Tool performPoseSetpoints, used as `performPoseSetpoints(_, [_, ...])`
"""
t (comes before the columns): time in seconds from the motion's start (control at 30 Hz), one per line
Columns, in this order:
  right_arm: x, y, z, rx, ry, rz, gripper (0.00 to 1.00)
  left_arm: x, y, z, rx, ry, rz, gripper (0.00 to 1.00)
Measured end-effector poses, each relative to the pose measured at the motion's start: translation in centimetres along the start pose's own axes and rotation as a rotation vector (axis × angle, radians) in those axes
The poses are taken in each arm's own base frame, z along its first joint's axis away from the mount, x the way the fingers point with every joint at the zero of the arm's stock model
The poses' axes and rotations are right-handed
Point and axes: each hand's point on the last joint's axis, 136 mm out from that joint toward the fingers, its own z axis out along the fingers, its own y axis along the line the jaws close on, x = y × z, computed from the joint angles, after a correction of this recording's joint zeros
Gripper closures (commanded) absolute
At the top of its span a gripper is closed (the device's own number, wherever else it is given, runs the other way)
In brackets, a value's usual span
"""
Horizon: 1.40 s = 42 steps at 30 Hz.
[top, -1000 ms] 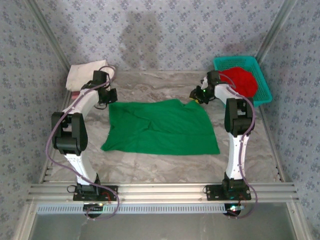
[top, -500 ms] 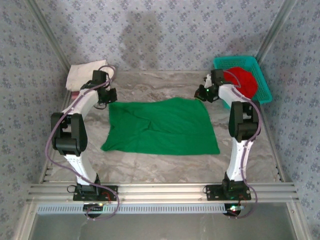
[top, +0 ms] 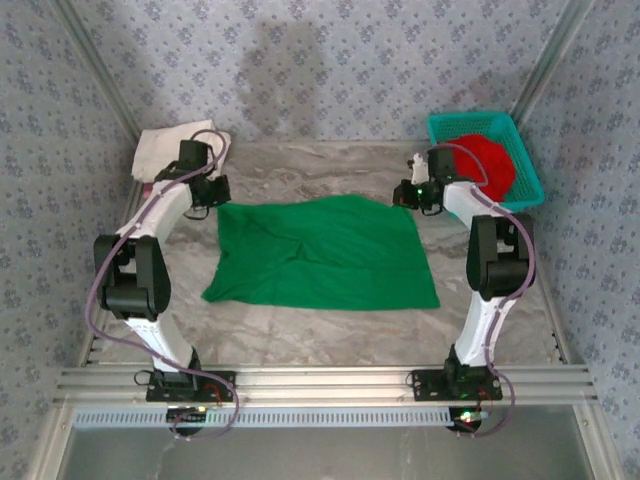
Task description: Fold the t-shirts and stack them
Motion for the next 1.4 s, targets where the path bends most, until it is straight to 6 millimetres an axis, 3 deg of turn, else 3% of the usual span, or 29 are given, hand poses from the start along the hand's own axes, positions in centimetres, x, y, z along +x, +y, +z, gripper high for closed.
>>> performPoseSetpoints(0.17, [-1.9, 0.4, -1.8, 0.052, -0.175, -0.169, 1.00, -0.7, 0.0, 0.1, -0.012, -0.009, 0.016, 1.00])
performPoseSetpoints(0.33, [-1.6, 0.4, -2.6, 0.066, -0.310, -0.261, 1.00, -1.9, -0.1, -0.2, -0.018, -0.042, 0.020, 1.00])
performPoseSetpoints(0.43, [-1.4, 0.0, -2.3, 0.080, -0.326, -0.279, 1.00, -1.4, 0.2, 0.2, -0.026, -0.038, 0.019, 1.00])
performPoseSetpoints(0.67, [-2.9, 0.1, -2.7, 0.077, -0.395, -0.273, 1.00, -0.8, 0.3, 0.2, -0.039, -0.025, 0.025, 1.00])
performPoseSetpoints(0.9, [-2.2, 0.2, -5.0, 0.066, -0.444, -0.199, 1.00, 0.4, -1.0, -3.6, -0.045, -0.062, 0.058, 1.00])
performPoseSetpoints(1.0, [-1.7, 0.0, -6.2, 0.072, -0.462, -0.161, 1.00, 2.0, -1.8, -4.8, -0.048, -0.061, 0.082, 1.00])
performPoseSetpoints(1.1, [-0.8, -0.8, -6.7, 0.084, -0.464, -0.109, 1.00, 4.9, -2.0, -4.9, -0.066, -0.010, 0.100, 1.00])
performPoseSetpoints(1.33, [2.3, -2.2, -6.9, 0.104, -0.419, -0.008, 1.00, 12.8, 0.2, -4.2, -0.149, 0.169, 0.087, 1.00])
performPoseSetpoints(1.4, [3.1, -2.2, -7.4, 0.106, -0.416, 0.012, 0.98, 14.1, 0.4, -4.7, -0.156, 0.186, 0.084, 0.92])
